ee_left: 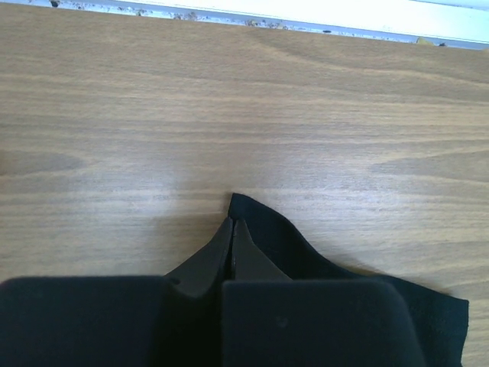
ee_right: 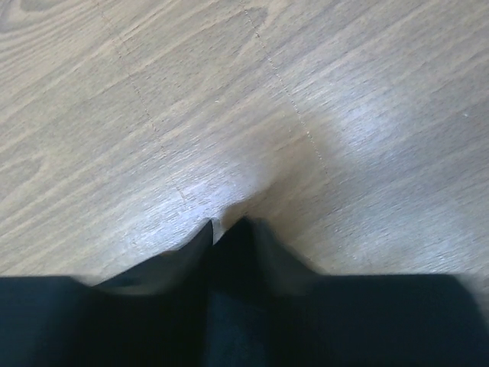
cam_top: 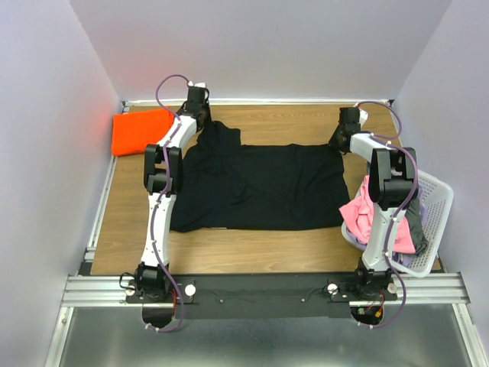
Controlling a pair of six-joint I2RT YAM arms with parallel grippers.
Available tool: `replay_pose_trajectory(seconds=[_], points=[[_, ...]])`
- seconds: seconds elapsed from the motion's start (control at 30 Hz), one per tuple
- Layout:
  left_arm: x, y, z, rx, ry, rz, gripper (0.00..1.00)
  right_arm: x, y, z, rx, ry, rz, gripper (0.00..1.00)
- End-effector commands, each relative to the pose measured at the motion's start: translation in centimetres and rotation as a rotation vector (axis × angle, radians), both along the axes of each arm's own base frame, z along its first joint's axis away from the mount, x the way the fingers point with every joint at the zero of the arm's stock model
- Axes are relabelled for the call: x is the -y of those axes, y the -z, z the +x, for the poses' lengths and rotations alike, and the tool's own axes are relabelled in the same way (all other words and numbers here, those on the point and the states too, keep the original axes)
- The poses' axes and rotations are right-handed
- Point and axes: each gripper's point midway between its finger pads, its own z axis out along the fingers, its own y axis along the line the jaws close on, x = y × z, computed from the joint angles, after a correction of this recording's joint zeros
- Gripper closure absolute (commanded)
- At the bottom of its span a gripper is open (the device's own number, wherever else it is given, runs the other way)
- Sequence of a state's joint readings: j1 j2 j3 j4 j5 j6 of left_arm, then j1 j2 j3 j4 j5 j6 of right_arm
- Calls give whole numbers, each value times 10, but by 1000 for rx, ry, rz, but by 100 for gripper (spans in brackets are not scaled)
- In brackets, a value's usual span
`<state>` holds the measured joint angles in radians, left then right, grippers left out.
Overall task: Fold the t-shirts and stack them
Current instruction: Fold the tshirt
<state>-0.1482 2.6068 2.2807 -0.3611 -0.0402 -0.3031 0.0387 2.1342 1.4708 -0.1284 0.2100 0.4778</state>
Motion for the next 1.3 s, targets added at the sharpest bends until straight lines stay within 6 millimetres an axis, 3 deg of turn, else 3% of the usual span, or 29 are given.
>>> replay_pose_trajectory(seconds=[0.0, 0.13, 0.3, 0.57, 0.8, 0.97, 1.1, 1.13, 1.2, 1.27], points=[[5, -26, -6, 32, 32, -9, 100, 4, 13, -7, -31, 16, 1, 77], [6, -51, -3, 86, 36, -11, 100, 7, 6, -7, -19, 28, -13, 83], [6, -76, 7, 158, 49, -5, 100, 2, -4, 2, 8, 5, 2, 98], [-4, -95, 19, 217, 68, -19, 100, -6, -30, 20, 72, -15, 14, 98], [-15, -131, 34, 329, 118, -30, 100, -17, -60, 46, 150, -46, 29, 98], [-23, -142, 40, 376, 168, -36, 100, -24, -67, 58, 172, -81, 46, 98], [-28, -155, 40, 420, 197, -39, 100, -27, -75, 63, 192, -102, 45, 98], [-27, -168, 37, 442, 205, -35, 100, -27, -76, 63, 193, -103, 44, 98], [-25, -169, 32, 448, 221, -38, 100, -28, -77, 60, 191, -106, 44, 98], [-23, -185, 25, 466, 231, -45, 100, -27, -80, 56, 191, -108, 45, 98]])
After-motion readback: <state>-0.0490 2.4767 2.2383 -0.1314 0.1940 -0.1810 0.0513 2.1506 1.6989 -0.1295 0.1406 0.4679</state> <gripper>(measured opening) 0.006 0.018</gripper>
